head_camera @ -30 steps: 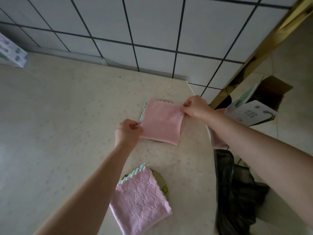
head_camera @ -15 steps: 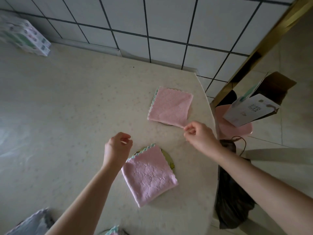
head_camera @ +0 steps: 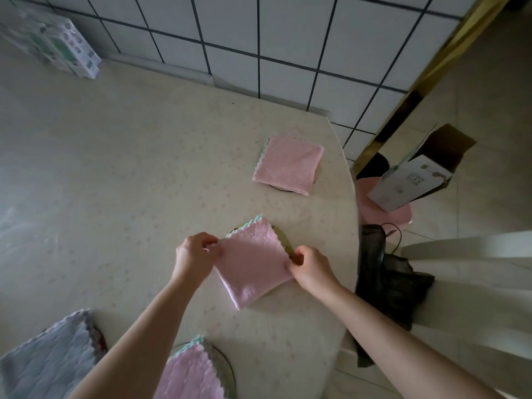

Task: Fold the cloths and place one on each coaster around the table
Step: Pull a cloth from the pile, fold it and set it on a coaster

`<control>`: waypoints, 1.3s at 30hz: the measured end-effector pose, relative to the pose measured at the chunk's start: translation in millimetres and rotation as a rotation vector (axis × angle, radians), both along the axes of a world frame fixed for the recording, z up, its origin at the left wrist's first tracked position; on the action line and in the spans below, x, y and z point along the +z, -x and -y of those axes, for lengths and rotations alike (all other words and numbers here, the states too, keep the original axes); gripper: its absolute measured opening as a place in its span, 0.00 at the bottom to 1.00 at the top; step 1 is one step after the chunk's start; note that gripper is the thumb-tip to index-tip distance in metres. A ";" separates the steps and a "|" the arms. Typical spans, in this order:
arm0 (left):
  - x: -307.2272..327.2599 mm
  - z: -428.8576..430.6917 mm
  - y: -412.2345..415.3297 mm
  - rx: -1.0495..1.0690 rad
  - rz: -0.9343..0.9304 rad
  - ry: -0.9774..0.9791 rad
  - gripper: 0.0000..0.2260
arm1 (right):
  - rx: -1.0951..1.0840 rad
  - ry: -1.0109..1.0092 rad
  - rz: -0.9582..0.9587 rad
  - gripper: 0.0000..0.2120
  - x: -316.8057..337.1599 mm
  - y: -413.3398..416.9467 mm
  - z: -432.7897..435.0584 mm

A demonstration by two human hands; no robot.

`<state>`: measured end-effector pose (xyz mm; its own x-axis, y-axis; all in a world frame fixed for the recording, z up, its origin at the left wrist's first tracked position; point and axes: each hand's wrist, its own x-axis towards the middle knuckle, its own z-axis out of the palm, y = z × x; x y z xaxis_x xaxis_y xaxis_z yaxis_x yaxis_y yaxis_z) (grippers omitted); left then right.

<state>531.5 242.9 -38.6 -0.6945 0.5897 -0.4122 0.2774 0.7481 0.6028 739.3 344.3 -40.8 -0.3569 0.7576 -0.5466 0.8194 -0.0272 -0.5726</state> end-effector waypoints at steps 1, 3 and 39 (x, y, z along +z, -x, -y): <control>1.3 1.8 1.4 0.026 0.031 -0.007 0.06 | 0.006 -0.003 -0.006 0.06 0.3 1.3 -1.9; 4.3 6.9 2.0 0.088 0.106 -0.023 0.06 | 0.020 -0.029 -0.022 0.06 1.4 3.7 -8.9; 9.1 192.0 -13.3 -0.034 0.084 -0.036 0.05 | -0.204 -0.153 -0.042 0.09 13.6 -10.6 130.1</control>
